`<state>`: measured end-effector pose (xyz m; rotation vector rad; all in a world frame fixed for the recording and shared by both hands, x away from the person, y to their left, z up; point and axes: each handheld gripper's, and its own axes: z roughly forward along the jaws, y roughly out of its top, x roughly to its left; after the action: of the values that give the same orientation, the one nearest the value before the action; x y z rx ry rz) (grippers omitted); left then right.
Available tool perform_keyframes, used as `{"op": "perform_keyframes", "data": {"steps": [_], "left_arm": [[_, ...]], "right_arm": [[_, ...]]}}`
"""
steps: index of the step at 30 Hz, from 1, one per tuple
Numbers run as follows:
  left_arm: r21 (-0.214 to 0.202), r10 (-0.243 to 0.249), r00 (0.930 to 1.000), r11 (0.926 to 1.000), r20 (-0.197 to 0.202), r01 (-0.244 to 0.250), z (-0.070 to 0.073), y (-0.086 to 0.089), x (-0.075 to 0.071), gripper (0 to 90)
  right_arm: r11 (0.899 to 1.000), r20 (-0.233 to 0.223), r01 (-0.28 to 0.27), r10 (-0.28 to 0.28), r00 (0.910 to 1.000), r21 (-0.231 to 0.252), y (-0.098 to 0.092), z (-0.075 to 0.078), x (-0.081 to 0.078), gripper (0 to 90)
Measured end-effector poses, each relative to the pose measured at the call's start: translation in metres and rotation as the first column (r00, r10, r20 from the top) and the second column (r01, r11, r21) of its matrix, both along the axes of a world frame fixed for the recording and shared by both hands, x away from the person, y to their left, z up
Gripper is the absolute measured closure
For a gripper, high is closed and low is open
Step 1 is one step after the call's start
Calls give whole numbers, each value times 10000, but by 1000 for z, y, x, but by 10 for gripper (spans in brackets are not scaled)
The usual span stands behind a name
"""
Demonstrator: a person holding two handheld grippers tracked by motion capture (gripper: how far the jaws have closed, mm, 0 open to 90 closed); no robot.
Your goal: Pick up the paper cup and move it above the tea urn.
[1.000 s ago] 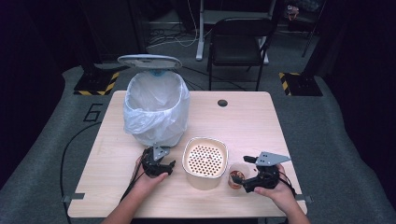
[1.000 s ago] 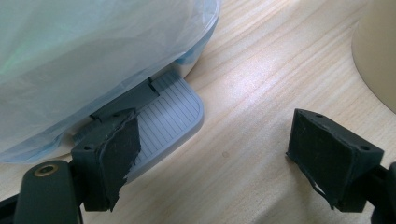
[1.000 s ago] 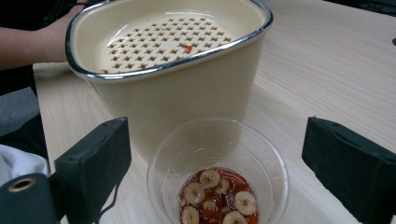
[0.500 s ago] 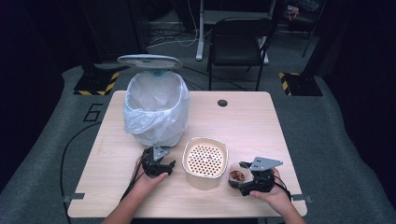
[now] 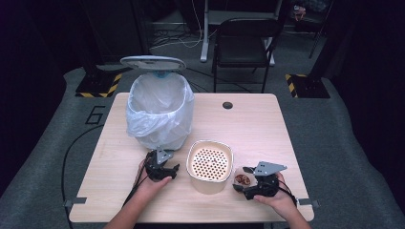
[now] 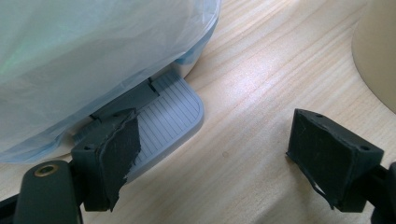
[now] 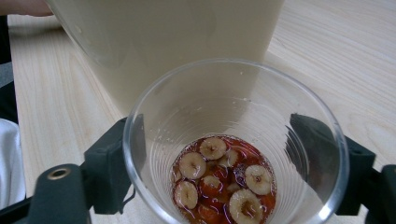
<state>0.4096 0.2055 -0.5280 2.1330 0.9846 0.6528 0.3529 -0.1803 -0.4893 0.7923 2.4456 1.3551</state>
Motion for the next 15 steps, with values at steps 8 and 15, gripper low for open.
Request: {"op": "perform_keyframes", "data": {"steps": [8,15], "left_arm": [[-3,4,10000,10000,5,-4,0,0,0,166],[-2,-1,10000,10000,0,1,0,0,0,166]], "right_arm": [[9999,140,-29,30,9999,-101,0,-1,0,248],[9997,272,-65,72,9996,-235,0,-1,0,294]]}}
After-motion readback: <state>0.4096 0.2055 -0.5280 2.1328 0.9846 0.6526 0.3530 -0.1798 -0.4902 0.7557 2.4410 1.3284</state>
